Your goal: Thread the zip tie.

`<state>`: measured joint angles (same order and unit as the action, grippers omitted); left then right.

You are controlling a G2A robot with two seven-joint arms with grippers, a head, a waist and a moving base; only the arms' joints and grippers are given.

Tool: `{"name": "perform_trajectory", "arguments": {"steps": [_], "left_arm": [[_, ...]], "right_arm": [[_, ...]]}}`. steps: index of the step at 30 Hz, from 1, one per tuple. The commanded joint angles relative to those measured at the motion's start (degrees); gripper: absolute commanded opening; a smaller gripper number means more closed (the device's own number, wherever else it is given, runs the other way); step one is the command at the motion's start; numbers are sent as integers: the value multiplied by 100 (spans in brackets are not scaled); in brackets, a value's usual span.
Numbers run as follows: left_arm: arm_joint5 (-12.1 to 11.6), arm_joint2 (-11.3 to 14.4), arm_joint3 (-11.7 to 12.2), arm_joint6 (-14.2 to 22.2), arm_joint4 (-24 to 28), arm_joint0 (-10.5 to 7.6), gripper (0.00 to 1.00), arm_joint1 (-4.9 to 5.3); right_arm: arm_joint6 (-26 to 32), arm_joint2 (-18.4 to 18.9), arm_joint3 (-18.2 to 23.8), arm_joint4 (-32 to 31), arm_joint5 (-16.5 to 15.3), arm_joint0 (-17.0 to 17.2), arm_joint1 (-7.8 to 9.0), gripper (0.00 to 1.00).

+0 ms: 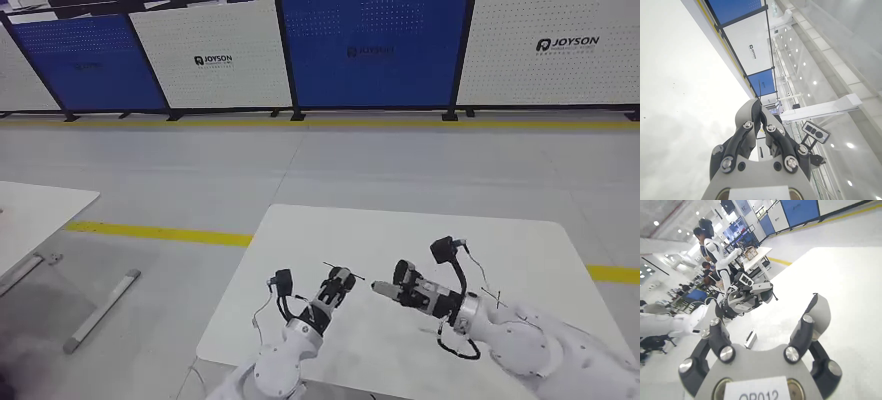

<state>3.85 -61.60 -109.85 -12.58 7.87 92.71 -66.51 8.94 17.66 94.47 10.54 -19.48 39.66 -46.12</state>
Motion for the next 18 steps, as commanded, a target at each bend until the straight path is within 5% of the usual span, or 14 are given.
{"name": "perform_trajectory", "arguments": {"steps": [1,10,18], "left_arm": [[-15,-11,-100,7,-53,70,0,1],[243,177,-284,90,-503,159,0,-27],[248,191,-274,48,-495,156,0,-35]], "right_arm": [[428,280,-138,399,0,168,-24,100],[2735,1357,-1142,1546,0,615,-632,100],[2735,1357,-1142,1546,0,615,-632,100]]}}
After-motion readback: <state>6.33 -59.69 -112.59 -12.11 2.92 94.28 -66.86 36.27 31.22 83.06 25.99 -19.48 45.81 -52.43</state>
